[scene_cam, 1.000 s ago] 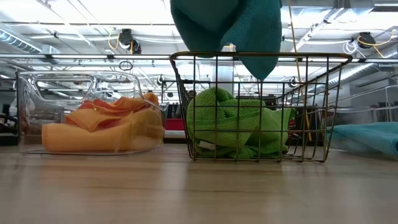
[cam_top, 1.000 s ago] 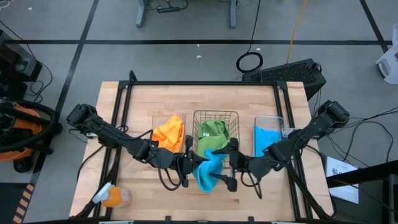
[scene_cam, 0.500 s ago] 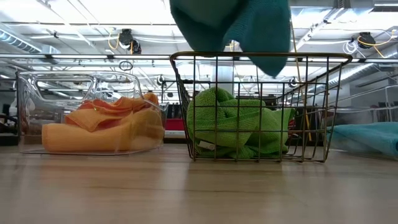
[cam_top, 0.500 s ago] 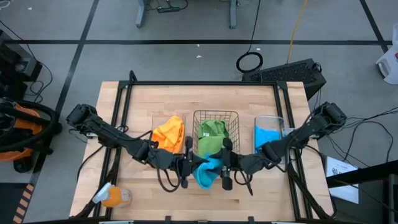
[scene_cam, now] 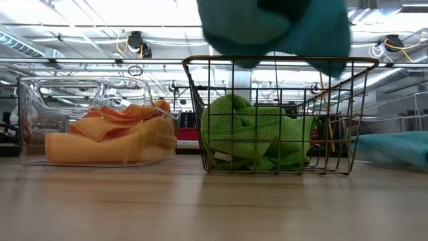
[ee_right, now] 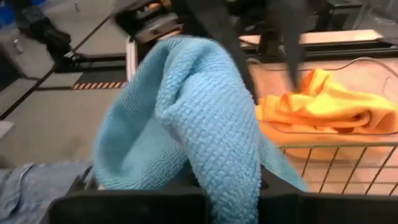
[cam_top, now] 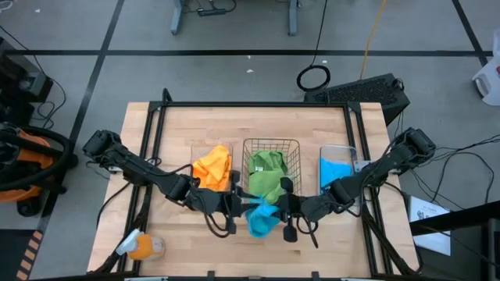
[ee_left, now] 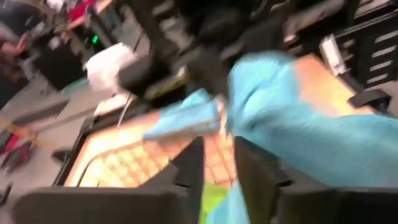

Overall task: Sort microfiber towel by color & place in baskets
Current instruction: Put the blue microfiber towel into the right transparent bin

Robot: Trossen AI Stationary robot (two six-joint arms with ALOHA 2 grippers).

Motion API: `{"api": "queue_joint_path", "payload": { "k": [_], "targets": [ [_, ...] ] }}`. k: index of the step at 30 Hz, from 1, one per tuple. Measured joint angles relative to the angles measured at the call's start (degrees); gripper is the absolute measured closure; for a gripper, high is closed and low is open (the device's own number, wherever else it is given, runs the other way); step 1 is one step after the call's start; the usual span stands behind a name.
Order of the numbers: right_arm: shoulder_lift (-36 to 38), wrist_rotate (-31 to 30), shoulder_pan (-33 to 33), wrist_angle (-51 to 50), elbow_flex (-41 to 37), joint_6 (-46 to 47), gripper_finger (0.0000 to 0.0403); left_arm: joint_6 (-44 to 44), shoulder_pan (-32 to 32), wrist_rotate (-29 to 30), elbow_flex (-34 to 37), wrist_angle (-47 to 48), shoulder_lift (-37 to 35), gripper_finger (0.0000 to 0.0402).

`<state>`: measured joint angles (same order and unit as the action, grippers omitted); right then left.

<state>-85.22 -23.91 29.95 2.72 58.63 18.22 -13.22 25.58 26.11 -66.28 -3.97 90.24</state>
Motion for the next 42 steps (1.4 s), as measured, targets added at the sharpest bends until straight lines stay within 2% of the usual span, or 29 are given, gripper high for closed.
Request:
{"api": "queue_joint_path", "payload": {
  "k": [4,7,9,14,18,23,26,34,42],
  "targets": [
    [2.62,-0.98,0.84,-6.02,1.18,1.88,0.0396,4.37,0.4,5.52,-0.04,5.02,0.02,0.0232],
    [5.02,-5.8,2.01,-17.1,3.41,5.54,0.0395,7.68,0.76,10.87,-0.04,7.36,-0.04,0.0181],
    [6.43,-9.32,3.08,-25.87,5.87,9.25,0.0395,9.55,0.81,11.97,-0.02,9.2,-0.04,0.0159],
    [9.05,-15.98,5.09,-52.86,12.02,23.98,0.0395,11.38,0.94,12.12,-0.02,11.05,-0.04,0.0144],
    [9.6,-16.37,5.49,-72.74,15.75,36.82,0.0395,11.44,1.25,12.14,-0.02,11.09,-0.04,0.0144],
    [9.57,-16.33,5.28,-92.96,15.27,53.52,0.0395,11.46,1.3,12.12,-0.02,11.11,-0.04,0.0144],
    [11.04,-16.76,5.04,-91.54,11.38,54.37,0.0395,11.44,1.54,12.12,-0.02,11.34,-0.04,0.0144],
    [11.86,-16.06,4.58,-92.8,0.49,67.63,0.0391,11.97,1.84,12.1,0.0,12.63,-0.04,0.0144],
    [11.84,-11.89,4.21,-92.66,-6.3,77.21,0.039,12.56,1.81,12.02,0.0,12.79,-0.04,0.0144]
  ]
}}
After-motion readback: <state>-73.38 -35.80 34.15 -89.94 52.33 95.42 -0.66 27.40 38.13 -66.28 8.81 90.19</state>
